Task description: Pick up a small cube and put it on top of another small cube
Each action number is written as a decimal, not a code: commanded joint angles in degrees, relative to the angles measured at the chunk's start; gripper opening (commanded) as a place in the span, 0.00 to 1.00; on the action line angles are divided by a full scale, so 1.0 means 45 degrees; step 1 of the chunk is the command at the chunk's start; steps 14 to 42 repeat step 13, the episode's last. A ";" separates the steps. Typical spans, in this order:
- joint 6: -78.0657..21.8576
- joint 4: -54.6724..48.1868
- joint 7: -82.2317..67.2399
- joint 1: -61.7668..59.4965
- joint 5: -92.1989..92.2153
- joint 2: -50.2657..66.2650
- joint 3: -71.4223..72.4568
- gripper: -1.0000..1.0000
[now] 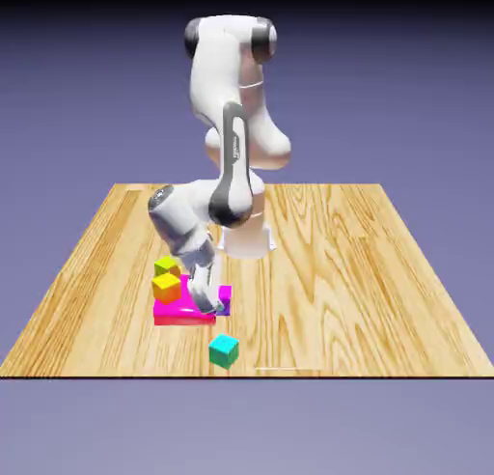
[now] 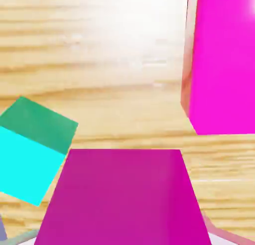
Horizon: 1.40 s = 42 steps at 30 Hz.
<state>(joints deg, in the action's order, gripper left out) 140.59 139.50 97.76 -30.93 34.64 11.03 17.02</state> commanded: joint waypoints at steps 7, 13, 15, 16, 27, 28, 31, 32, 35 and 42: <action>0.1236 -0.1115 0.1026 -0.0878 -0.0182 0.1838 0.1327 0.00; 0.1104 -0.1107 0.1054 -0.0910 -0.0204 0.1704 0.1316 1.00; 0.1104 -0.1107 0.1054 -0.0910 -0.0204 0.1704 0.1316 1.00; 0.1104 -0.1107 0.1054 -0.0910 -0.0204 0.1704 0.1316 1.00; 0.1104 -0.1107 0.1054 -0.0910 -0.0204 0.1704 0.1316 1.00; 0.1104 -0.1107 0.1054 -0.0910 -0.0204 0.1704 0.1316 1.00; 0.1104 -0.1107 0.1054 -0.0910 -0.0204 0.1704 0.1316 1.00; 0.1104 -0.1107 0.1054 -0.0910 -0.0204 0.1704 0.1316 1.00; 0.1104 -0.1107 0.1054 -0.0910 -0.0204 0.1704 0.1316 1.00; 0.1104 -0.1107 0.1054 -0.0910 -0.0204 0.1704 0.1316 1.00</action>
